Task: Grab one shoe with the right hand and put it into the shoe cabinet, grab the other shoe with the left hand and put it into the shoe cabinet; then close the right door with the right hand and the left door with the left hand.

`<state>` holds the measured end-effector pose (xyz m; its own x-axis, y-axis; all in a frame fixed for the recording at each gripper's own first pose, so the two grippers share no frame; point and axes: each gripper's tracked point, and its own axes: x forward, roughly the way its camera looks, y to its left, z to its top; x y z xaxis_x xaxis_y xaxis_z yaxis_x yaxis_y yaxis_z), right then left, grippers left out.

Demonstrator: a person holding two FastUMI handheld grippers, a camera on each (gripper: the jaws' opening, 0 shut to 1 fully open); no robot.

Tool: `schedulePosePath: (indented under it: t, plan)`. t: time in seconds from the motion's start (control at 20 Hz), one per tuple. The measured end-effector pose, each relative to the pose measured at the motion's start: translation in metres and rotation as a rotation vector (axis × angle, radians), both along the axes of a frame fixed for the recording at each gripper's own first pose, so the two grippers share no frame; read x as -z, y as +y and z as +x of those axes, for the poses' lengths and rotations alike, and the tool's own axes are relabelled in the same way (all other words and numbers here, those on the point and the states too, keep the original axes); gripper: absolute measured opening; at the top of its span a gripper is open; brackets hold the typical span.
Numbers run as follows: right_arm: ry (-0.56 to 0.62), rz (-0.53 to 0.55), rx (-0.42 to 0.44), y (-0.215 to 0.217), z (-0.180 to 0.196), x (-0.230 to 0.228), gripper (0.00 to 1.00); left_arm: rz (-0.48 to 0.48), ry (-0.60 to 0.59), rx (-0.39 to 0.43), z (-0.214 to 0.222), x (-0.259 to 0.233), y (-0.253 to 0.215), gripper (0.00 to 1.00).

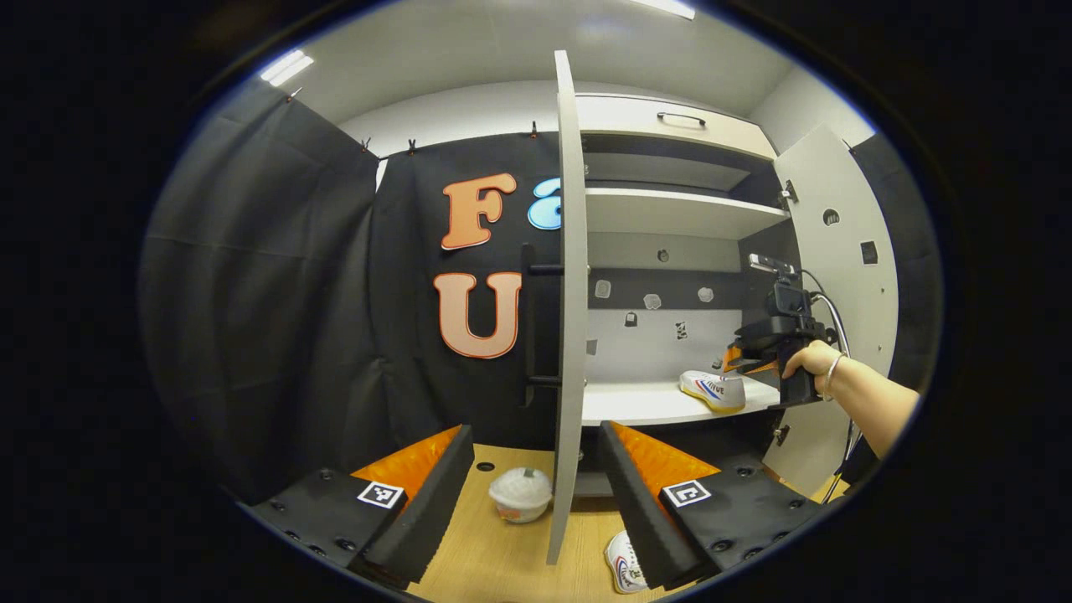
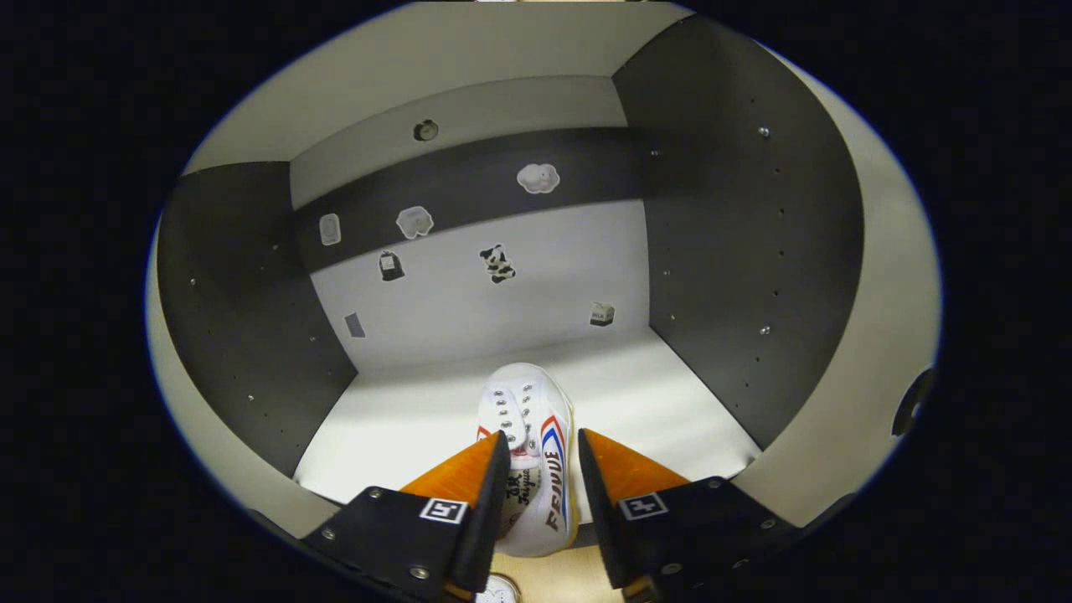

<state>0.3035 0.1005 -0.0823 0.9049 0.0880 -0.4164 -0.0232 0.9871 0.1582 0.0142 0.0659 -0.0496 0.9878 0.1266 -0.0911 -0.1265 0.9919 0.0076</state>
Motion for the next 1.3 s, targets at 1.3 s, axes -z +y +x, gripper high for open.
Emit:
schedulePosePath:
  t: [1.3]
  plan:
    - [-0.413, -0.104, -0.015, -0.072, -0.285, -0.065, 0.93, -0.098, 0.275, 0.185, 0.023, 0.201, -0.110, 0.96]
